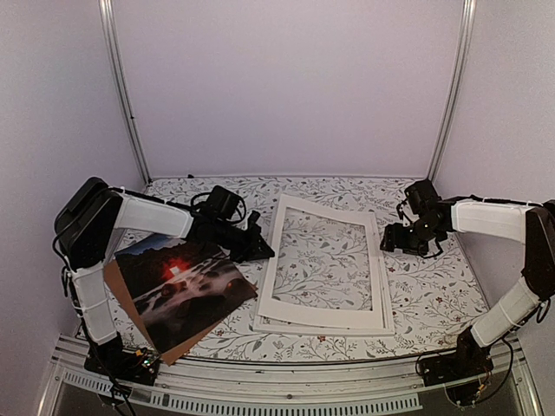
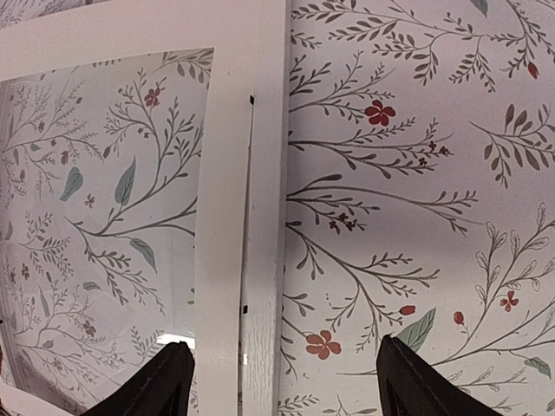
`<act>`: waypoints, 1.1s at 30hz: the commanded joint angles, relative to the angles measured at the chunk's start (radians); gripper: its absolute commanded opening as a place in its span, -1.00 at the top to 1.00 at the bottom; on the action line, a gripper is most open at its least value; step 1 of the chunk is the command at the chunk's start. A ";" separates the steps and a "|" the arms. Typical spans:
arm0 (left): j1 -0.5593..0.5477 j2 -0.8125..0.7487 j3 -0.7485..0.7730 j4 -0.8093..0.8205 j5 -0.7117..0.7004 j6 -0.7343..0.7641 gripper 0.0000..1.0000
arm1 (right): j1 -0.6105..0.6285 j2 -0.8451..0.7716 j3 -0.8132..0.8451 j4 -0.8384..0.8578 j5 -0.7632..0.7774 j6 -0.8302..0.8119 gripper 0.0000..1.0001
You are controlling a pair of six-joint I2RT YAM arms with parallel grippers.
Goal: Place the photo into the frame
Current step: Adjust the mat board under the glass panel.
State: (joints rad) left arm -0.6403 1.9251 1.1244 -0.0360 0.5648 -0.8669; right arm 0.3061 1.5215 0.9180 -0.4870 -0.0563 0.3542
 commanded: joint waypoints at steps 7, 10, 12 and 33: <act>-0.021 -0.007 0.011 -0.072 -0.088 0.019 0.83 | -0.005 0.007 0.029 -0.007 0.012 -0.015 -0.53; -0.026 -0.006 0.008 -0.076 -0.090 0.017 0.80 | -0.005 0.009 0.027 -0.005 0.010 -0.014 -0.53; -0.031 -0.005 0.008 -0.076 -0.091 0.018 0.79 | -0.006 0.011 0.025 -0.001 0.007 -0.014 -0.53; -0.068 0.012 0.046 -0.131 -0.143 0.030 0.71 | -0.005 0.013 0.016 0.011 -0.008 -0.013 -0.53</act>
State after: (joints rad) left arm -0.6941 1.9247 1.1385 -0.1314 0.4507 -0.8597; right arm 0.3061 1.5276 0.9245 -0.4881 -0.0612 0.3496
